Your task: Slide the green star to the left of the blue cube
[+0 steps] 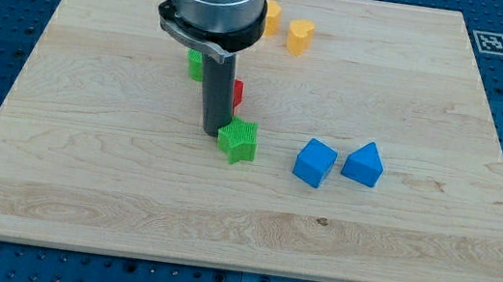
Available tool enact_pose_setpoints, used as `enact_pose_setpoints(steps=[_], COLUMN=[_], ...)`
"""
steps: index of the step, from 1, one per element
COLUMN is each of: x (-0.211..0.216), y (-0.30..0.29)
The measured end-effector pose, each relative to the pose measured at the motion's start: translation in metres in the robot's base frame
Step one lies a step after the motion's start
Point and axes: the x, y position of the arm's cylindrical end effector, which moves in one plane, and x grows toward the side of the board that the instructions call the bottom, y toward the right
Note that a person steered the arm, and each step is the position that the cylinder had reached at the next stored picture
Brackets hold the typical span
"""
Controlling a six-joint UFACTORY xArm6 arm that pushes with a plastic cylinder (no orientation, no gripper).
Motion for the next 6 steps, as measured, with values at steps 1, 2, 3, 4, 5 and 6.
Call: enact_pose_setpoints(steps=[1, 2, 3, 4, 5, 6], x=[0.0, 0.0, 0.0, 0.0, 0.0, 0.003], y=[0.0, 0.002, 0.01, 0.023, 0.038, 0.046])
